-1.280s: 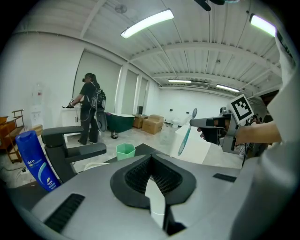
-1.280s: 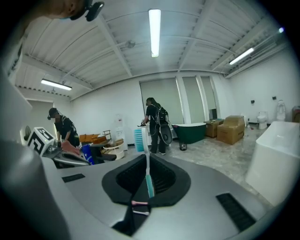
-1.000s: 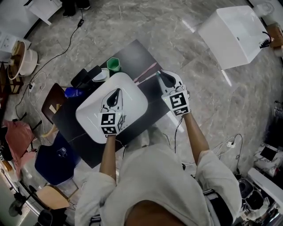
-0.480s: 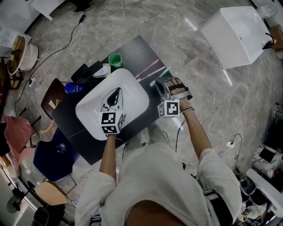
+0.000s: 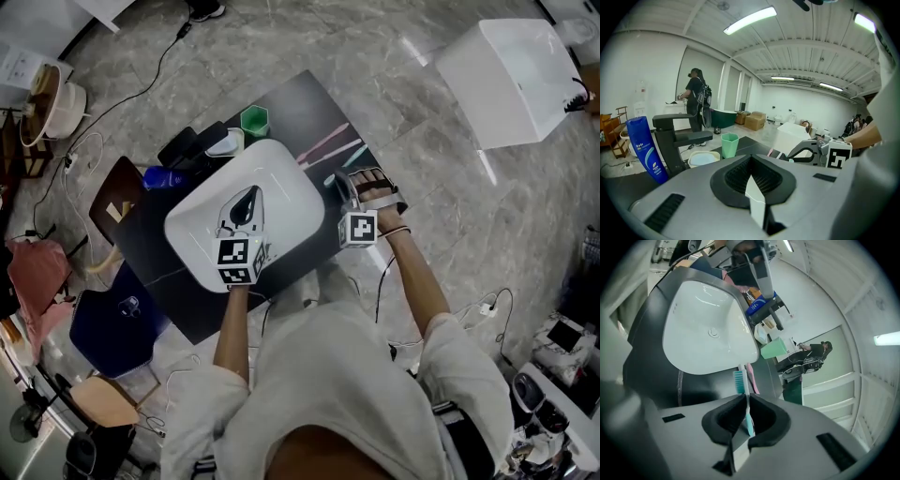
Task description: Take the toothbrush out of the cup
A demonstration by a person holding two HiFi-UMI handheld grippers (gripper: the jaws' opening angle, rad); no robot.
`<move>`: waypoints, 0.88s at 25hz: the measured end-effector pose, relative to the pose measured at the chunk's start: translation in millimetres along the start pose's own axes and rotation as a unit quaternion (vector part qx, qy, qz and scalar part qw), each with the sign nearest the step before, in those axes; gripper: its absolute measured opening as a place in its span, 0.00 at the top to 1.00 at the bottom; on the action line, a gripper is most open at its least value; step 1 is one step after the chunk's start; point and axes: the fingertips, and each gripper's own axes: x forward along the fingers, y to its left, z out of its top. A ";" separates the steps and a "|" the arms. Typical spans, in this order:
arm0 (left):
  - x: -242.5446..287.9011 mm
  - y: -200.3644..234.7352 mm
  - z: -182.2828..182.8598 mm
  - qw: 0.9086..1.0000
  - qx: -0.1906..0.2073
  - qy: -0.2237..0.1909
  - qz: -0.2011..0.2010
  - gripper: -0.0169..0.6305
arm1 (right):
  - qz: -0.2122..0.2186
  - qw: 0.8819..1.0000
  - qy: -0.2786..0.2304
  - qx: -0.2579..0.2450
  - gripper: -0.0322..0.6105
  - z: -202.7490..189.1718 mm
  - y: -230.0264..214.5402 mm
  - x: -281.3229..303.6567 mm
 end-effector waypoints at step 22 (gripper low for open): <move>-12.6 20.1 -17.5 1.000 -0.013 0.009 0.021 0.94 | 0.063 0.998 -0.010 0.011 0.85 8.1 36.2 39.5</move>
